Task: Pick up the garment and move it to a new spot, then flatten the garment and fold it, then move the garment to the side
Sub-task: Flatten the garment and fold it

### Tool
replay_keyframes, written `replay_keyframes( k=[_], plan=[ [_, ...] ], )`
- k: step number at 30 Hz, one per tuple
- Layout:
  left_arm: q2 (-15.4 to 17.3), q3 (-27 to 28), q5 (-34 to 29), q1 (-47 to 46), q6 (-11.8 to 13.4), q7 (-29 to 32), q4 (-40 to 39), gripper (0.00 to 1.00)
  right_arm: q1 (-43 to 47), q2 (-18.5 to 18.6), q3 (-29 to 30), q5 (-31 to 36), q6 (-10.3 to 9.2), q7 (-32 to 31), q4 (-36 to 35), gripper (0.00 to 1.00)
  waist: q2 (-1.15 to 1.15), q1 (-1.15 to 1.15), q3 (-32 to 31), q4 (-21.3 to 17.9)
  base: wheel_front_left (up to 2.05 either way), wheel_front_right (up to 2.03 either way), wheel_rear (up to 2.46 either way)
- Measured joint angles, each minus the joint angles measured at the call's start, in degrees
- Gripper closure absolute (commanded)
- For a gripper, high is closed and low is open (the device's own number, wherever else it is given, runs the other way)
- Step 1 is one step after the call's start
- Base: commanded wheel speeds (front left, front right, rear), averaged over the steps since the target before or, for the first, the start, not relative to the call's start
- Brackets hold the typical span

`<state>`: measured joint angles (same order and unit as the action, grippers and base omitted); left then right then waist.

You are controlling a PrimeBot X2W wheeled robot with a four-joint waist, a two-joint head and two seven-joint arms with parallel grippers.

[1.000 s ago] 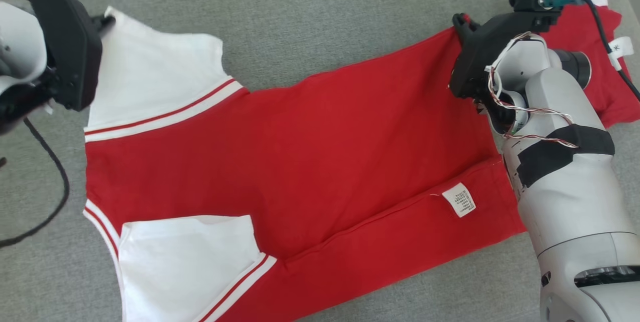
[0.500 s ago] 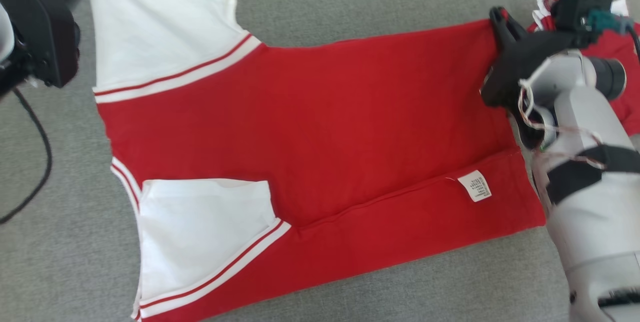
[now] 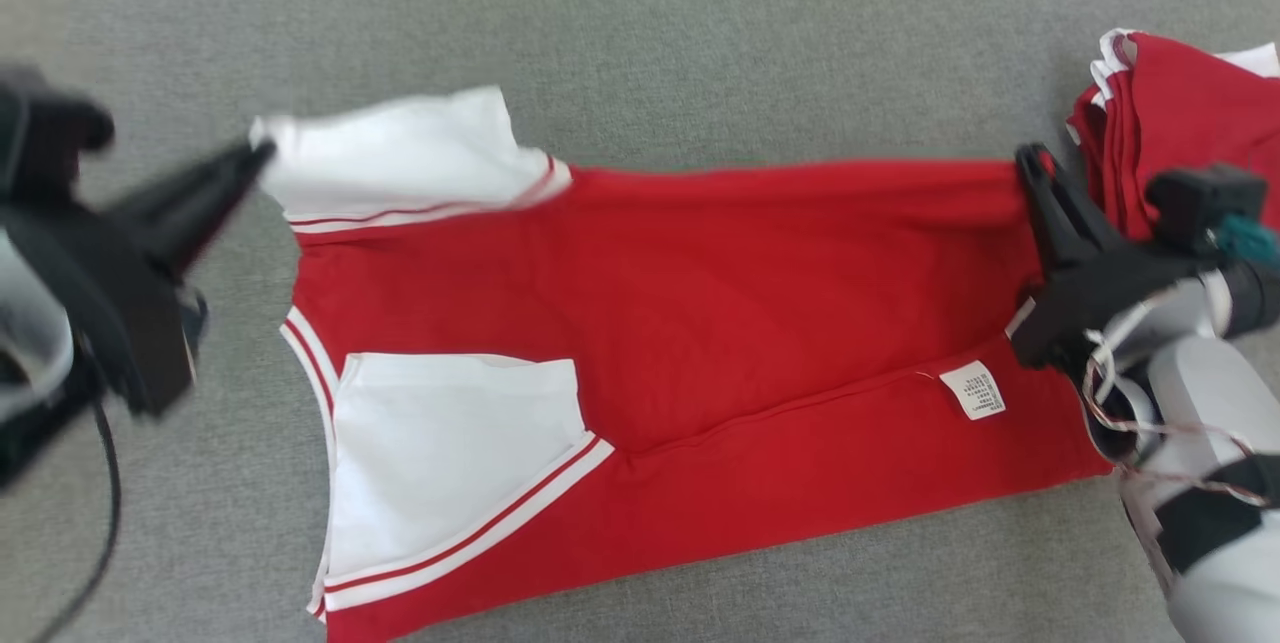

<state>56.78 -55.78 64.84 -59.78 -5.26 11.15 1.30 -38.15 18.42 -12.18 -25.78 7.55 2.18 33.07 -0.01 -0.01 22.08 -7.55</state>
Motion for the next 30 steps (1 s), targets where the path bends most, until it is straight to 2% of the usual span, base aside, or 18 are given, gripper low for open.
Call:
replay_keyframes(
  k=[8,9,15,19,23,26,28,30],
  plan=[
    [5.7,0.1,3.4,9.5,6.5,-5.1,-12.5,1.0,6.3,3.3,-0.6,-3.5,0.0,6.2,-2.8,1.0,0.0,0.0,-0.7,1.2,0.0,0.0,0.0],
    [8.5,-0.2,5.1,14.4,9.2,-8.7,-17.6,1.0,9.9,4.2,-0.1,-5.5,0.0,9.8,-3.7,1.0,0.0,0.0,-0.9,1.8,0.0,0.0,0.0],
    [10.8,-1.1,7.3,20.5,12.5,-12.6,-23.3,1.0,14.1,4.9,3.8,-3.5,0.0,12.5,-7.2,1.0,0.0,0.0,-1.3,2.1,0.0,0.0,0.0],
    [12.1,-2.0,8.9,23.7,13.9,-14.1,-25.8,1.0,16.6,3.9,5.9,-1.4,0.0,12.7,-9.2,1.0,0.01,0.0,-1.1,2.1,0.0,0.0,0.0],
    [12.7,-3.2,10.1,27.1,15.4,-16.2,-27.8,1.0,19.1,2.0,7.8,1.4,0.0,12.8,-10.2,1.0,0.01,0.0,-0.6,2.4,0.0,0.0,0.0],
    [10.6,-4.6,9.9,28.7,15.7,-17.1,-26.7,1.0,19.5,0.8,8.0,2.9,0.0,12.8,-9.8,1.0,0.01,0.01,-0.1,2.7,0.0,0.0,0.0],
    [9.2,-5.3,9.9,29.3,15.5,-17.2,-25.3,1.0,19.5,0.3,8.0,3.8,0.0,12.8,-9.3,0.96,0.01,0.01,0.0,2.7,0.0,0.0,0.0],
    [7.9,-5.9,9.6,29.5,15.3,-17.4,-23.6,1.0,19.6,-0.2,7.8,4.5,0.0,12.8,-8.8,0.85,0.01,0.01,-0.1,2.8,0.0,0.0,0.0]
  ],
)
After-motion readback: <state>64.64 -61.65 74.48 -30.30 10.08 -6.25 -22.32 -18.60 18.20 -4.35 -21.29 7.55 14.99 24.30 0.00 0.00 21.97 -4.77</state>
